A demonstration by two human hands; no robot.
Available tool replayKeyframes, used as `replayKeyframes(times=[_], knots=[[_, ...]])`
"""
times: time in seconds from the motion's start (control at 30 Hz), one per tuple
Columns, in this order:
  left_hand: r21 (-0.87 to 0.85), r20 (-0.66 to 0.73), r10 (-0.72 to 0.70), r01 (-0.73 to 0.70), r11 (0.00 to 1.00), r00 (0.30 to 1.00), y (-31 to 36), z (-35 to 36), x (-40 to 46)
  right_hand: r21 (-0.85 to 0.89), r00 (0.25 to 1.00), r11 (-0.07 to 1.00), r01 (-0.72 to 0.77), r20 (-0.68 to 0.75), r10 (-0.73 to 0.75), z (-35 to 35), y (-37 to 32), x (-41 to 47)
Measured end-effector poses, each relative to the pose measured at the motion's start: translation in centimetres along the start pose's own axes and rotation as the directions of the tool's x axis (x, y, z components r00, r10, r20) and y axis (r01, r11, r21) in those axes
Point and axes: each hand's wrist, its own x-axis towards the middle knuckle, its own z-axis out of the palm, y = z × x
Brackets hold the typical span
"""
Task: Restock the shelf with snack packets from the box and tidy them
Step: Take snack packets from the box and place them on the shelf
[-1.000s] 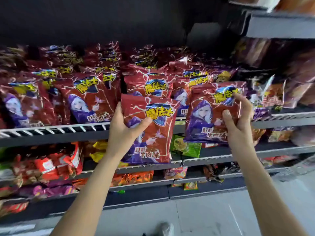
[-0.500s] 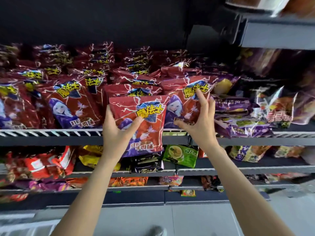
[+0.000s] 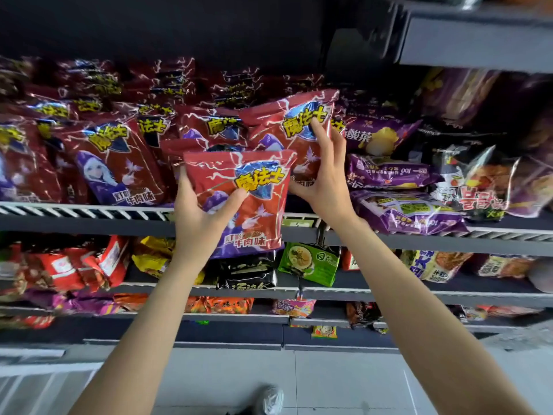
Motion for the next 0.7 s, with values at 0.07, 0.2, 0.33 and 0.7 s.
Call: replayKeyframes(times=[0.07, 0.2, 0.33, 0.7], knots=[[0.007, 0.008, 0.008, -0.008, 1.0, 1.0, -0.2, 1.3, 0.2, -0.074, 1.0, 0.997, 0.021, 0.003, -0.021, -0.6, 0.3, -0.8], [0.006, -0.077, 0.001, 0.0, 1.0, 0.997, -1.0, 3.4, 0.6, -0.246, 0.994, 0.969, 0.024, 0.113, 0.004, -1.8, 0.1, -3.0], [-0.001, -0.148, 0.022, -0.022, 1.0, 0.989, -1.2, 4.3, 0.7, -0.351, 0.974, 0.935, -0.055, 0.188, 0.128, -3.5, -1.0, -5.5], [0.038, -0.024, -0.023, 0.024, 0.999, 0.999, -0.2, 3.6, 0.7, -0.427, 0.998, 0.903, -0.047, -0.05, 0.029, -5.5, -6.2, -6.0]])
